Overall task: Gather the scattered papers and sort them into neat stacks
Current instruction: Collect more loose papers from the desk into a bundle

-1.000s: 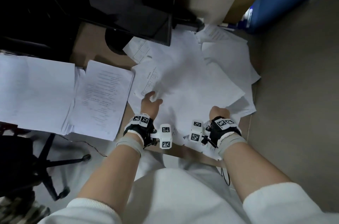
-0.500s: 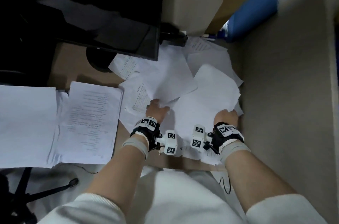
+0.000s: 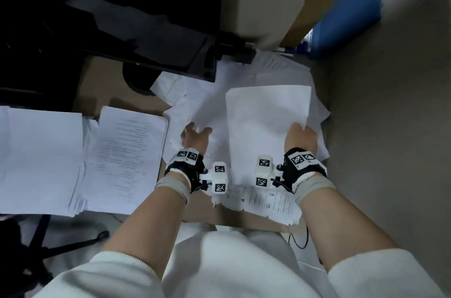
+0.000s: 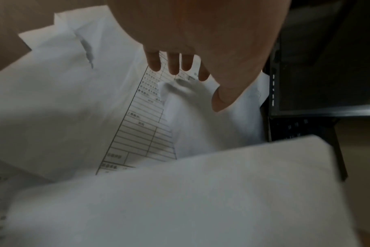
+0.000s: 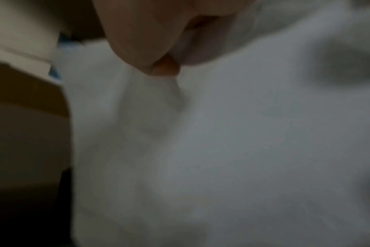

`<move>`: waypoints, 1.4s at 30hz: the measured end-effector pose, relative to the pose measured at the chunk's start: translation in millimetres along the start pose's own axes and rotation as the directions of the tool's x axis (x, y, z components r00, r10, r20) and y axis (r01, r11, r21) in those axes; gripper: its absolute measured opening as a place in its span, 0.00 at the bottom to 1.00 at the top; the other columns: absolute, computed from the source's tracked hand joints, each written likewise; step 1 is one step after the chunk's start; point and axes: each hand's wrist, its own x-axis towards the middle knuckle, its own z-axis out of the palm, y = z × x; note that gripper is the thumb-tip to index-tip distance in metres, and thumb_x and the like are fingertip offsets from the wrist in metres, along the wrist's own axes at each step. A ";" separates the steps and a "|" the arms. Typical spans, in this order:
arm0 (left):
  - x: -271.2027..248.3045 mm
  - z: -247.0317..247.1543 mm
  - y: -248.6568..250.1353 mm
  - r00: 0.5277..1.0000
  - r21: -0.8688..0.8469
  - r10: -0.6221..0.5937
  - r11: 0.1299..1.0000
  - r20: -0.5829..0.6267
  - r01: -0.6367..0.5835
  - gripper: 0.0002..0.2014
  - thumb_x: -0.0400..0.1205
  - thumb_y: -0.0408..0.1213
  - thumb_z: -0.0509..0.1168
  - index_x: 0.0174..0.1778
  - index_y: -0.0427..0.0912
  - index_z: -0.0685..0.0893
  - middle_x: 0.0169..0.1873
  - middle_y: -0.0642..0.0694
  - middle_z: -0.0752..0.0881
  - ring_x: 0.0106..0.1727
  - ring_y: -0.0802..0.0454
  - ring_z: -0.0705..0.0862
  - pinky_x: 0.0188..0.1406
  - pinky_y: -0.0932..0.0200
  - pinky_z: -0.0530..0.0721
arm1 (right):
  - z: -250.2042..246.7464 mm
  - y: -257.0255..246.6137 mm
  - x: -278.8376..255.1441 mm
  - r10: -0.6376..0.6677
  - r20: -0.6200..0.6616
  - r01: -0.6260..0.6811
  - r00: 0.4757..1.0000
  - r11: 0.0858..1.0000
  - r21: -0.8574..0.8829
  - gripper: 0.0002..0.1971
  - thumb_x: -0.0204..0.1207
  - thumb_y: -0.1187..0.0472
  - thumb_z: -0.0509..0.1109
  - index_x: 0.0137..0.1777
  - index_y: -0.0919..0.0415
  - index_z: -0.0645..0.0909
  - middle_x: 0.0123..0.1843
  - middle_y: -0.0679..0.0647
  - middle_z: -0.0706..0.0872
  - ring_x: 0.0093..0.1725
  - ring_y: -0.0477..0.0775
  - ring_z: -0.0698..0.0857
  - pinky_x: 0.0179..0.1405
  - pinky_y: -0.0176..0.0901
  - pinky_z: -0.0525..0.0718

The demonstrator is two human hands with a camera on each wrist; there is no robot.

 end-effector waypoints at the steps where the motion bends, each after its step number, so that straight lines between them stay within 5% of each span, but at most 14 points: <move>1: 2.2 -2.8 -0.2 1.000 -0.033 -0.013 0.999 -0.003 0.012 0.36 0.81 0.45 0.70 0.84 0.44 0.66 0.82 0.38 0.67 0.79 0.34 0.70 0.78 0.37 0.70 | 10.0 -4.3 -2.1 -0.032 0.080 0.035 0.996 0.999 -0.039 0.18 0.75 0.51 0.56 0.56 0.59 0.82 0.61 0.61 0.86 0.57 0.68 0.83 0.66 0.62 0.78; 3: 6.1 -8.4 -0.2 1.000 -0.088 -0.030 0.996 0.007 0.030 0.29 0.83 0.45 0.67 0.80 0.40 0.72 0.77 0.38 0.75 0.75 0.37 0.75 0.75 0.43 0.73 | 28.8 -10.2 -5.1 -0.077 0.177 0.098 0.981 0.989 -0.111 0.21 0.78 0.51 0.58 0.65 0.58 0.81 0.67 0.60 0.84 0.61 0.67 0.83 0.67 0.55 0.78; 5: 10.9 -12.9 -1.0 0.999 -0.124 -0.004 0.992 0.034 0.008 0.13 0.87 0.41 0.62 0.57 0.35 0.81 0.55 0.36 0.81 0.57 0.40 0.79 0.55 0.51 0.75 | 45.6 -15.3 -7.0 -0.086 0.257 0.121 0.963 0.985 -0.125 0.21 0.82 0.54 0.60 0.73 0.59 0.78 0.72 0.60 0.81 0.66 0.65 0.81 0.65 0.50 0.77; 7: 17.8 -17.5 -1.9 0.999 -0.173 -0.018 0.985 0.030 0.023 0.13 0.86 0.42 0.62 0.42 0.36 0.76 0.40 0.39 0.75 0.46 0.43 0.73 0.38 0.53 0.67 | 60.9 -23.1 -7.1 -0.110 0.297 0.153 0.949 0.980 -0.125 0.20 0.83 0.58 0.59 0.72 0.61 0.79 0.72 0.60 0.81 0.68 0.65 0.80 0.64 0.50 0.77; 10: 24.4 -19.1 2.6 0.993 -0.196 -0.085 0.975 0.086 0.101 0.23 0.72 0.51 0.69 0.52 0.34 0.80 0.43 0.36 0.84 0.45 0.39 0.82 0.41 0.52 0.78 | 79.9 -36.4 -2.4 -0.149 0.352 0.215 0.924 0.964 -0.157 0.19 0.82 0.58 0.60 0.68 0.62 0.81 0.69 0.59 0.84 0.65 0.65 0.82 0.63 0.49 0.78; 12: 40.6 -12.6 -2.6 0.988 -0.200 -0.107 0.971 0.112 0.128 0.43 0.65 0.55 0.74 0.72 0.32 0.75 0.67 0.28 0.82 0.60 0.36 0.86 0.60 0.43 0.83 | 92.8 -43.9 5.8 -0.163 0.394 0.246 0.905 0.955 -0.169 0.20 0.81 0.58 0.61 0.70 0.62 0.81 0.69 0.60 0.83 0.64 0.65 0.82 0.63 0.49 0.80; 14: 43.0 -11.8 4.7 0.983 -0.221 -0.111 0.965 0.149 0.142 0.48 0.66 0.51 0.78 0.79 0.35 0.68 0.73 0.30 0.79 0.46 0.43 0.87 0.45 0.50 0.86 | 106.1 -49.1 13.6 -0.159 0.438 0.253 0.885 0.953 -0.167 0.21 0.79 0.58 0.63 0.70 0.63 0.79 0.69 0.61 0.83 0.64 0.65 0.83 0.61 0.49 0.80; 19: 53.3 -14.0 11.3 0.975 -0.207 -0.166 0.959 0.149 0.194 0.34 0.80 0.35 0.75 0.81 0.44 0.67 0.48 0.39 0.81 0.30 0.51 0.73 0.30 0.58 0.73 | 125.1 -56.6 22.9 -0.092 0.386 0.151 0.918 0.981 -0.125 0.32 0.70 0.60 0.75 0.74 0.62 0.68 0.68 0.63 0.81 0.64 0.67 0.82 0.64 0.60 0.82; 26: 45.4 -5.7 6.1 0.971 -0.081 -0.120 0.987 0.209 0.139 0.16 0.73 0.41 0.74 0.49 0.32 0.88 0.19 0.48 0.78 0.24 0.48 0.71 0.30 0.58 0.70 | 116.1 -57.2 32.8 -0.085 0.349 0.241 0.933 0.869 -0.433 0.39 0.70 0.52 0.74 0.81 0.53 0.64 0.77 0.59 0.69 0.74 0.67 0.70 0.69 0.59 0.72; 29: 41.3 -6.3 4.1 0.949 0.002 -0.193 0.980 0.251 0.199 0.10 0.79 0.36 0.74 0.36 0.37 0.81 0.23 0.43 0.77 0.24 0.49 0.73 0.27 0.59 0.72 | 114.9 -56.6 33.6 -0.098 0.402 0.250 0.910 0.905 -0.345 0.39 0.67 0.53 0.76 0.79 0.54 0.65 0.74 0.57 0.75 0.69 0.66 0.77 0.69 0.58 0.76; 32: 31.2 -8.2 -7.2 0.918 0.047 -0.274 0.961 0.285 0.272 0.09 0.79 0.33 0.74 0.44 0.33 0.80 0.26 0.42 0.73 0.20 0.52 0.70 0.21 0.63 0.68 | 112.4 -45.9 35.0 -0.095 0.498 0.280 0.862 0.908 -0.311 0.29 0.63 0.53 0.73 0.67 0.56 0.81 0.60 0.55 0.88 0.52 0.62 0.86 0.60 0.55 0.86; 35: 14.2 -11.5 -17.1 0.884 0.107 -0.349 0.937 0.311 0.332 0.10 0.77 0.34 0.74 0.48 0.34 0.82 0.26 0.44 0.73 0.17 0.55 0.69 0.15 0.69 0.63 | 100.7 -36.6 30.1 -0.121 0.514 0.323 0.850 0.888 -0.326 0.15 0.73 0.60 0.70 0.59 0.60 0.85 0.52 0.55 0.88 0.47 0.61 0.85 0.50 0.46 0.84; 39: -0.8 -10.3 -43.7 0.849 0.157 -0.415 0.910 0.327 0.384 0.21 0.73 0.44 0.79 0.55 0.33 0.89 0.37 0.39 0.84 0.30 0.47 0.76 0.22 0.64 0.71 | 91.8 -15.7 28.8 -0.154 0.526 0.374 0.836 0.862 -0.342 0.15 0.80 0.62 0.67 0.64 0.63 0.83 0.59 0.56 0.86 0.55 0.62 0.84 0.51 0.39 0.76; 42: -10.6 -12.4 -56.1 0.858 0.062 -0.404 0.912 0.317 0.406 0.12 0.78 0.42 0.75 0.51 0.37 0.89 0.43 0.40 0.89 0.34 0.46 0.83 0.28 0.60 0.74 | 91.9 -5.6 26.9 -0.218 0.537 0.427 0.815 0.851 -0.304 0.18 0.81 0.59 0.66 0.69 0.63 0.81 0.63 0.58 0.86 0.60 0.62 0.84 0.54 0.40 0.77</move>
